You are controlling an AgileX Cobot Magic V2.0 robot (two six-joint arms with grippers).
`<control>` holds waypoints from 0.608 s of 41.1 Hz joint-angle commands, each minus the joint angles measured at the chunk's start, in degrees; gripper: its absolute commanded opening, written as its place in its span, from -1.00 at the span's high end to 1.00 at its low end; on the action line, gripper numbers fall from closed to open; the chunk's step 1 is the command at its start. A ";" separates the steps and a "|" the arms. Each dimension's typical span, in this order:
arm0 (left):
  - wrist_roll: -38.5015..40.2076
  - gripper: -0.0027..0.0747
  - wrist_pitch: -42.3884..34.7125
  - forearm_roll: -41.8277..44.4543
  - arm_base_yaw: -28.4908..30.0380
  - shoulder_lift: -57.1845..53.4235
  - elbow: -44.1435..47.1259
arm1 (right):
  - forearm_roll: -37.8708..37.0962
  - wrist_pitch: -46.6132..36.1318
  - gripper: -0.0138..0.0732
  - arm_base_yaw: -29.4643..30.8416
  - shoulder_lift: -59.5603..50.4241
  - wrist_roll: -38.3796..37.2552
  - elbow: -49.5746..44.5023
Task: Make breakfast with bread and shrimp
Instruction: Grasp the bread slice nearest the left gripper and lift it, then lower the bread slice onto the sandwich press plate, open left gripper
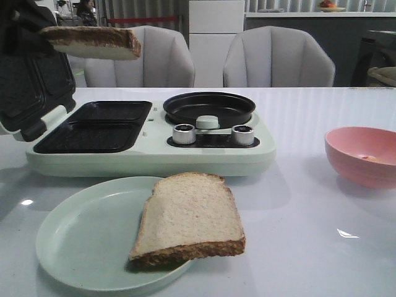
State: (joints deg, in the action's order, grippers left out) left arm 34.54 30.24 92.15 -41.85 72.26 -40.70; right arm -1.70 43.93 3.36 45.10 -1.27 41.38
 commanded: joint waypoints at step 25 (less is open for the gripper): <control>-0.32 0.59 -15.69 3.46 18.67 24.22 -24.44 | -0.93 -3.97 -0.67 -0.01 -0.03 0.41 2.04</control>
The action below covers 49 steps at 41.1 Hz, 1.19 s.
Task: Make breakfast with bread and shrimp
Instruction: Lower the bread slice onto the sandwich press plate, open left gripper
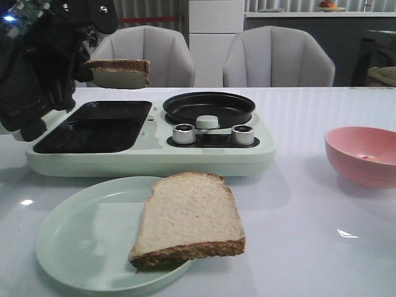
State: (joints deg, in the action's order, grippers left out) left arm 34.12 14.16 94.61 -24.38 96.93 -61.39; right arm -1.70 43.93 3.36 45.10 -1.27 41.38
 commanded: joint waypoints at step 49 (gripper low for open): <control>-4.96 0.07 -6.30 1.00 7.59 11.20 -11.93 | -0.93 -3.90 -0.67 -0.01 -0.03 0.41 2.04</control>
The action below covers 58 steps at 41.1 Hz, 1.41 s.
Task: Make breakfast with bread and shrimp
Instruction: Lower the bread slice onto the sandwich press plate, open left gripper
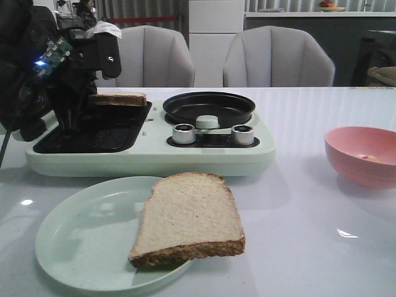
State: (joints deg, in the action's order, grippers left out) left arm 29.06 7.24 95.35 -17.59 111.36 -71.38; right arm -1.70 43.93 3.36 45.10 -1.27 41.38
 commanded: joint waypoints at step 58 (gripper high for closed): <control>-23.70 -0.44 27.73 -49.28 -14.54 -22.59 -1.93 | -0.93 -3.91 -0.67 -0.01 -0.03 0.41 2.04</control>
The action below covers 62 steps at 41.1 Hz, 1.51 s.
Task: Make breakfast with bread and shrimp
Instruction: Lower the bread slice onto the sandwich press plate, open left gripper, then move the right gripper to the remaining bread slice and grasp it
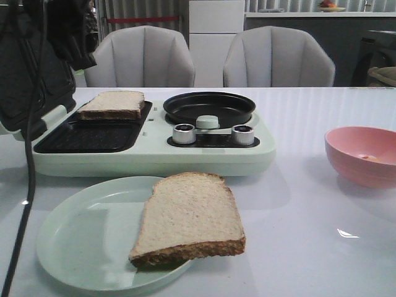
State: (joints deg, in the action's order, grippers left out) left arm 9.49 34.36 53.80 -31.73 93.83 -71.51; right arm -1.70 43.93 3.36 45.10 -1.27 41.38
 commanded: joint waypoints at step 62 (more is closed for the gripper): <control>-16.19 -0.44 -2.51 -65.11 -0.04 -62.00 36.95 | 5.10 -3.19 -0.67 -0.01 2.56 1.27 2.15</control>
State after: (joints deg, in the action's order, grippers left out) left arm -7.34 37.50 -11.16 -31.73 31.75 -32.90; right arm 0.88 43.09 3.36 46.49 -1.14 41.38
